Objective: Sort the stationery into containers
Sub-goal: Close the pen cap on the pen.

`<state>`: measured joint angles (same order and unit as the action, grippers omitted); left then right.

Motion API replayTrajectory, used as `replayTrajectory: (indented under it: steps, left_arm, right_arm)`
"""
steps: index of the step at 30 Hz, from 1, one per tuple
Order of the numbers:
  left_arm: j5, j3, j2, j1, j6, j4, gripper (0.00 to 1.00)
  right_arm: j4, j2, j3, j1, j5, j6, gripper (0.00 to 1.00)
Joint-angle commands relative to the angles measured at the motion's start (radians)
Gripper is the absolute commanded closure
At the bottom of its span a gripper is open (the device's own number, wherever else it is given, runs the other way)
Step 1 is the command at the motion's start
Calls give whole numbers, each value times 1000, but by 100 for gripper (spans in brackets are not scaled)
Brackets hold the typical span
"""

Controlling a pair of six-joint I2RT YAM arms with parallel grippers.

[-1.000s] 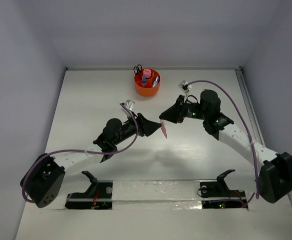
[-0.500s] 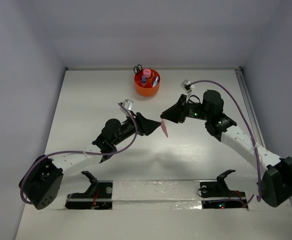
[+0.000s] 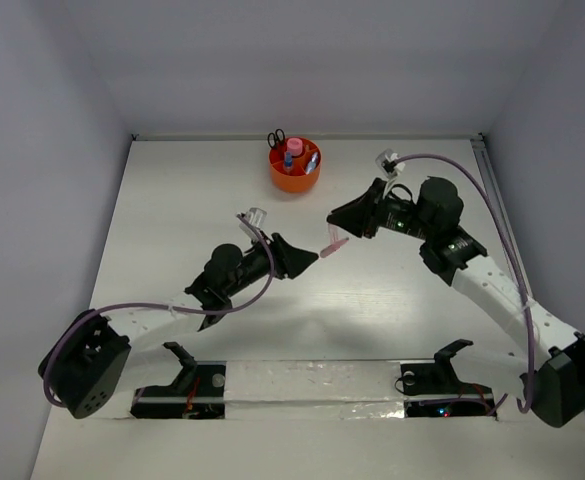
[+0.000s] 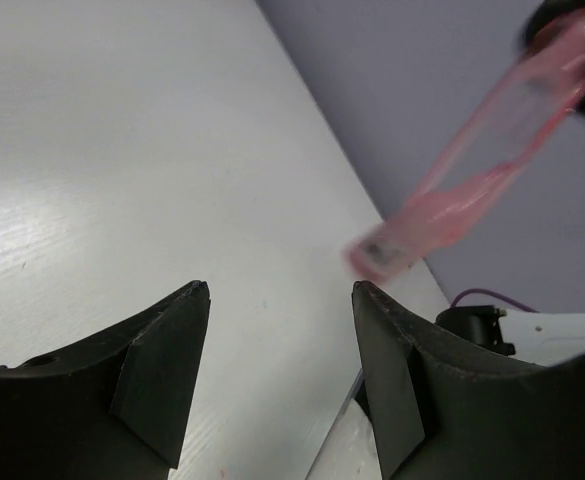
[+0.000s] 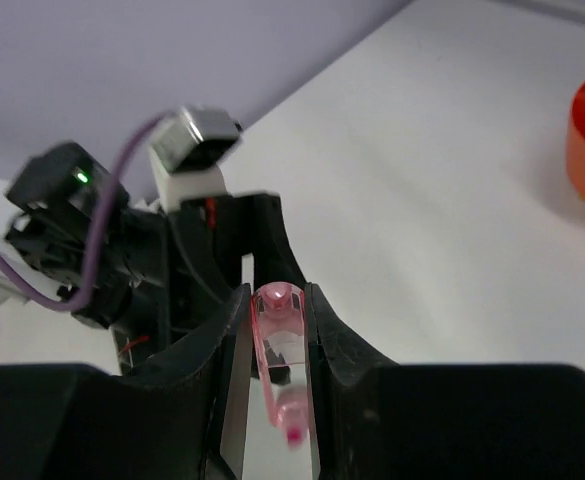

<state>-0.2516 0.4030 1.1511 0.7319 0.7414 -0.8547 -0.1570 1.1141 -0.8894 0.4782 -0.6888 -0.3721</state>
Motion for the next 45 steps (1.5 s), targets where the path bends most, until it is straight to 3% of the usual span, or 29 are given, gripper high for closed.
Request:
replayTrajectory:
  steps: [1, 17, 22, 30, 45]
  left_arm:
    - [3, -44, -2, 0, -5, 3, 45]
    - [28, -55, -163, 0, 1, -18, 42]
    - [64, -17, -189, 0, -123, 9, 42]
    - [406, 37, -226, 185, -444, -24, 44]
    - [512, 148, -51, 301, -567, -79, 45]
  right_arm:
    - [-47, -54, -86, 7, 72, 13, 100]
    - [-115, 3, -77, 7, 143, -14, 100]
    - [-69, 24, -111, 7, 166, -34, 100]
    - [48, 61, -194, 7, 239, -178, 100]
    - [63, 46, -194, 16, 267, -231, 100]
